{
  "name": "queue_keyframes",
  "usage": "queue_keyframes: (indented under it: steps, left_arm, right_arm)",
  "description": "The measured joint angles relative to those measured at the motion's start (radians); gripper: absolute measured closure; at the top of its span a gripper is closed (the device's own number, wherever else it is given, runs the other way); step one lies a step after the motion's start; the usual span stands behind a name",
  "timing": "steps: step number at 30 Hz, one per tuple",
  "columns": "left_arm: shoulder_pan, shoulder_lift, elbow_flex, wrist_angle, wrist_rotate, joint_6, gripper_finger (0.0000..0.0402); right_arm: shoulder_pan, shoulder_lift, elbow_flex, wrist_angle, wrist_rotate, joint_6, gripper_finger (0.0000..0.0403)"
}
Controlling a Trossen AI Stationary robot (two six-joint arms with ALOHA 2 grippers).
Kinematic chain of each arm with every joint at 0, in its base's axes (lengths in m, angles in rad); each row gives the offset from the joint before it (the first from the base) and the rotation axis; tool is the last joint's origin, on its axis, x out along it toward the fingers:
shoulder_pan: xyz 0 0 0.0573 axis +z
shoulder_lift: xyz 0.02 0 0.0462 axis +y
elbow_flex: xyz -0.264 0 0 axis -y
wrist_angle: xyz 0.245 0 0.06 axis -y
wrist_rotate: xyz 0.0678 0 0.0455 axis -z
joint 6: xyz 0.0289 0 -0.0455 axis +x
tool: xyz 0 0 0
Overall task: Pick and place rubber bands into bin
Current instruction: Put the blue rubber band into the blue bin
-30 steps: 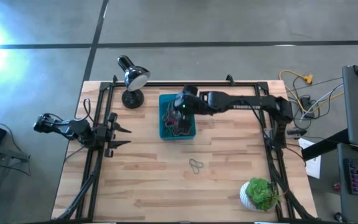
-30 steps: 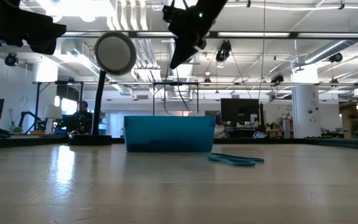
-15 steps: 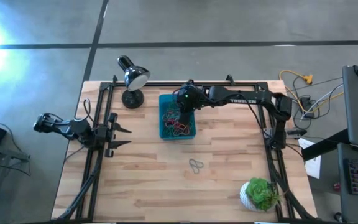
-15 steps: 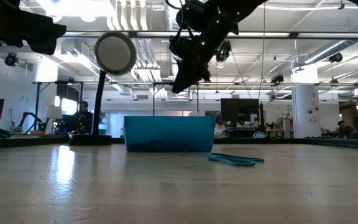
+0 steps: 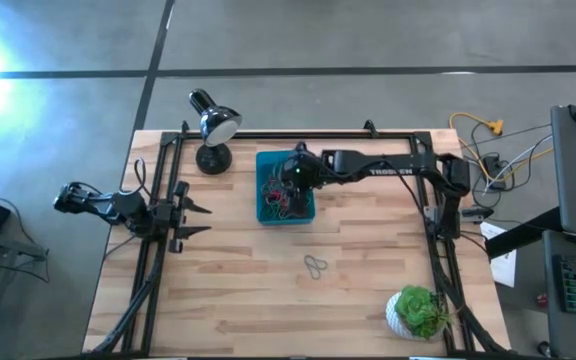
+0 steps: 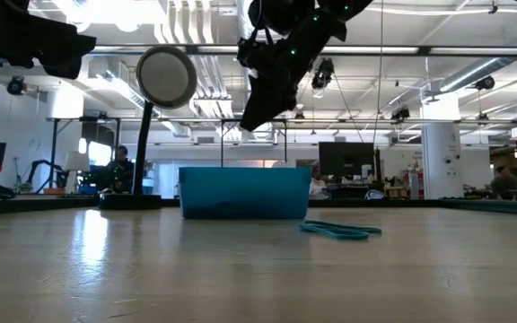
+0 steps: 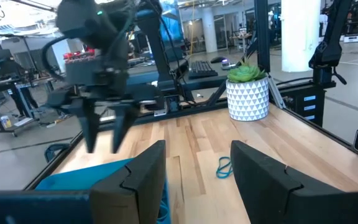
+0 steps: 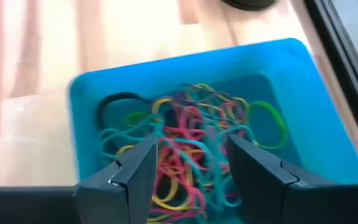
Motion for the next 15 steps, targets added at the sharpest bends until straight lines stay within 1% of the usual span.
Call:
queue_keyframes:
  steps: [4, 8, 15]
  left_arm:
    - [0.000, 0.000, -0.001, 0.000, 0.000, 0.002, 0.0235]
    - [0.000, 0.000, -0.002, 0.000, 0.000, 0.003, 0.0235]
    - [0.000, 0.000, -0.005, -0.001, 0.001, 0.005, 0.0235]
  right_arm:
    - [0.047, 0.000, 0.000, 0.000, -0.001, -0.013, 0.0216]
    - [0.104, 0.000, 0.000, -0.006, 0.000, 0.026, 0.0216]
    - [0.236, 0.000, -0.020, -0.008, -0.003, 0.090, 0.0216]
